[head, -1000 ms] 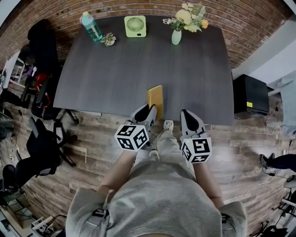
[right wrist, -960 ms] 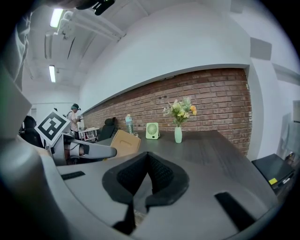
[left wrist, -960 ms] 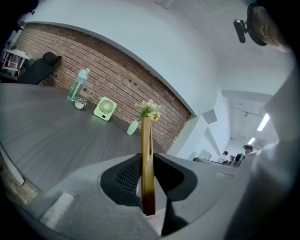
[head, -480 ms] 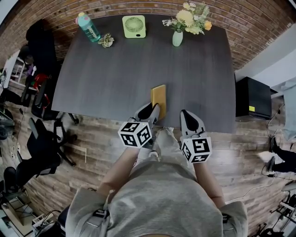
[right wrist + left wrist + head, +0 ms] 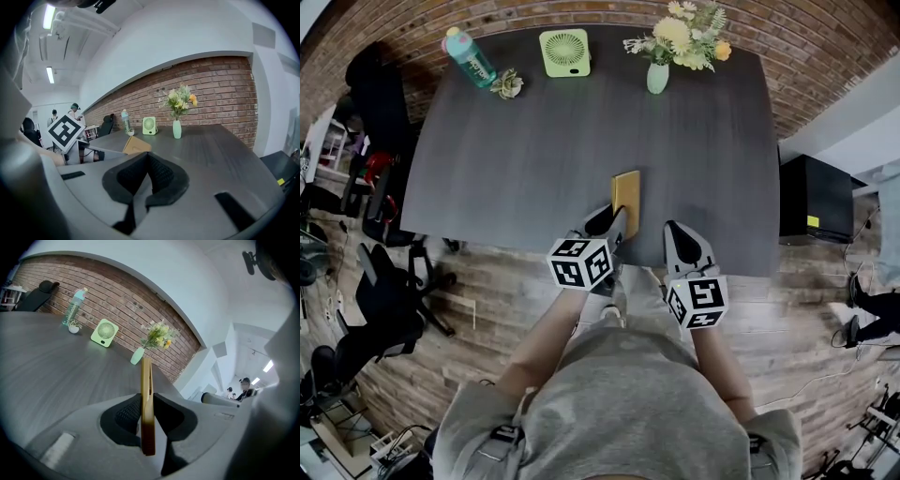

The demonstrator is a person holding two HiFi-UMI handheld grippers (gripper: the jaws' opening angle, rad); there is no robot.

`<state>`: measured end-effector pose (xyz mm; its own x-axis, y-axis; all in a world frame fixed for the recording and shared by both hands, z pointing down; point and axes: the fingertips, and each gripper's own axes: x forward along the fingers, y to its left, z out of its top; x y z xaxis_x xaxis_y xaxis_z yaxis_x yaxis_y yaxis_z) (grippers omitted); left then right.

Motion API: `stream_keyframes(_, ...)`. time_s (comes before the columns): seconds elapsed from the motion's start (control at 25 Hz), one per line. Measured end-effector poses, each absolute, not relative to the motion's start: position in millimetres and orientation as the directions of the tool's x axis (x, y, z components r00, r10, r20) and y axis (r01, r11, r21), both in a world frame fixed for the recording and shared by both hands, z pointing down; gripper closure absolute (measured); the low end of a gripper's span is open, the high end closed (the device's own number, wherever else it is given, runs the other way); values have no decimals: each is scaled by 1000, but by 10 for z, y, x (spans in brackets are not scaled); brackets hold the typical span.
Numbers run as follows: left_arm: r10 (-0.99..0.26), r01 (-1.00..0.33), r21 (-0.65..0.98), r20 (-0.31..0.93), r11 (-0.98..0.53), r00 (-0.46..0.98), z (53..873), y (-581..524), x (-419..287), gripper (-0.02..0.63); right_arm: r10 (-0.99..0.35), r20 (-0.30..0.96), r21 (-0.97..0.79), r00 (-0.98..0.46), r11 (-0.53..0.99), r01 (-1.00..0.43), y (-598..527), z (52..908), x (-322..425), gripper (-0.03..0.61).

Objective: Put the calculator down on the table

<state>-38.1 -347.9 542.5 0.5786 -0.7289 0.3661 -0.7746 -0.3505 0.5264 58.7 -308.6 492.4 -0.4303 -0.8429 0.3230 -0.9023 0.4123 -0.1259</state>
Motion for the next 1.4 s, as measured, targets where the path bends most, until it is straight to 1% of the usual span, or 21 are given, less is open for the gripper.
stream_keyframes(0.52, -706, -778, 537, 409, -325, 578, 5651, -3731, -331, 526, -835, 341, -142, -431, 408, -902, -3232, 5051, 605, 577)
stream_keyframes(1.4, -683, -782, 559, 458, -277, 569, 5804, -4019, -248, 525, -822, 356, -161, -444, 414, -896, -3222, 5142, 587, 577)
